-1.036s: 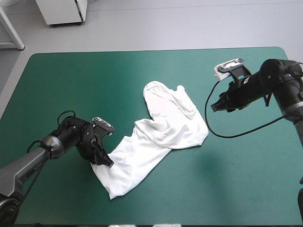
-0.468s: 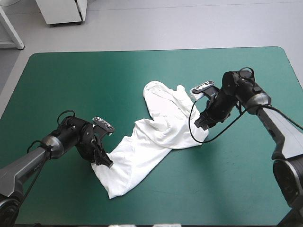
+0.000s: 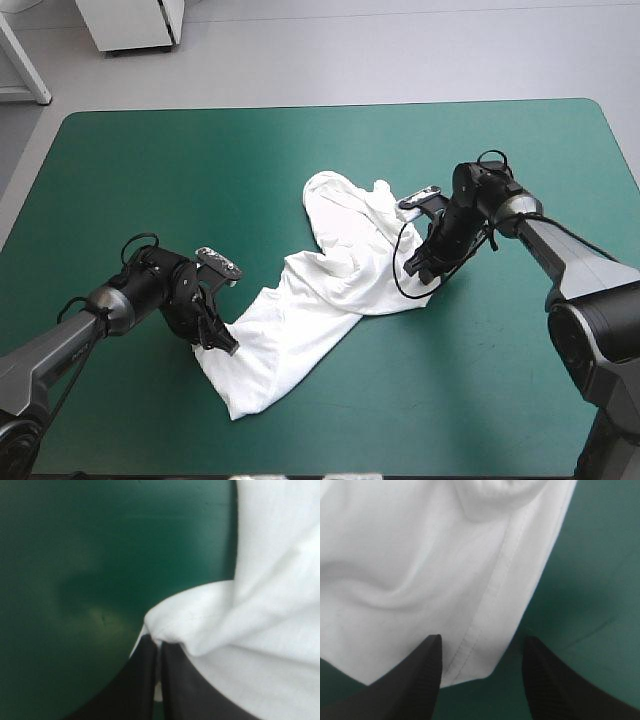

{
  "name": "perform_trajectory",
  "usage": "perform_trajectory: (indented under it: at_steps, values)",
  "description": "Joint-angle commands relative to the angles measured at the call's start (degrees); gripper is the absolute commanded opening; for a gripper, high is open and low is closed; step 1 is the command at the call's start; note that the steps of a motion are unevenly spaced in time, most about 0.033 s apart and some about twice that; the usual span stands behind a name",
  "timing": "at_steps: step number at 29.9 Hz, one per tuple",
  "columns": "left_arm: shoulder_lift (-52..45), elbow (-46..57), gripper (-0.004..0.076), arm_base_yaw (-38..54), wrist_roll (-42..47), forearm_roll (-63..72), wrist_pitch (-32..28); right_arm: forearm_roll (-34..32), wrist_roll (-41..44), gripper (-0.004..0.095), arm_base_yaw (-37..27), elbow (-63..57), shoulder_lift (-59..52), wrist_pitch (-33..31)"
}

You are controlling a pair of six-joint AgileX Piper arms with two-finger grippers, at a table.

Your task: Fold the cloth

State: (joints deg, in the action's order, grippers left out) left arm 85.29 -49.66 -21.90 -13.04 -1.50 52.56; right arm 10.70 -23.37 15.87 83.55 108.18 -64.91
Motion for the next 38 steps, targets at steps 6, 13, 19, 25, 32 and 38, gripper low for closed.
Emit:
perform_trajectory:
  at_steps: [6,13,19,25,32,38]
  values:
    - [-1.23,-0.55,-0.0009,-0.11,0.08,0.5,0.42,3.93,-0.22,0.037,0.04,1.03,-0.29,-1.36]
    - [-1.23,-0.55,-0.0009,-0.11,0.08,0.07,0.05,7.38,-1.06,-0.0012,0.04,1.03,0.25,-3.55]
    - [-2.14,-2.15,-0.0009,-0.11,1.88,-2.41,2.53,5.98,-1.21,-0.0014,-0.06,2.09,-0.72,-5.67]
    - [-9.52,-11.55,-0.0009,-0.11,2.69,-5.18,11.48,1.77,1.82,-0.0015,-0.14,8.12,-7.96,-6.71]
    - [-17.48,-28.14,-0.0009,-0.11,3.02,-6.14,17.65,-3.87,5.82,-0.0017,-0.14,18.02,-19.08,-6.71]
    - [-20.03,-42.94,-0.0009,-0.11,3.02,-10.35,21.15,-7.58,8.95,-0.0017,-0.14,32.26,-25.57,-6.25]
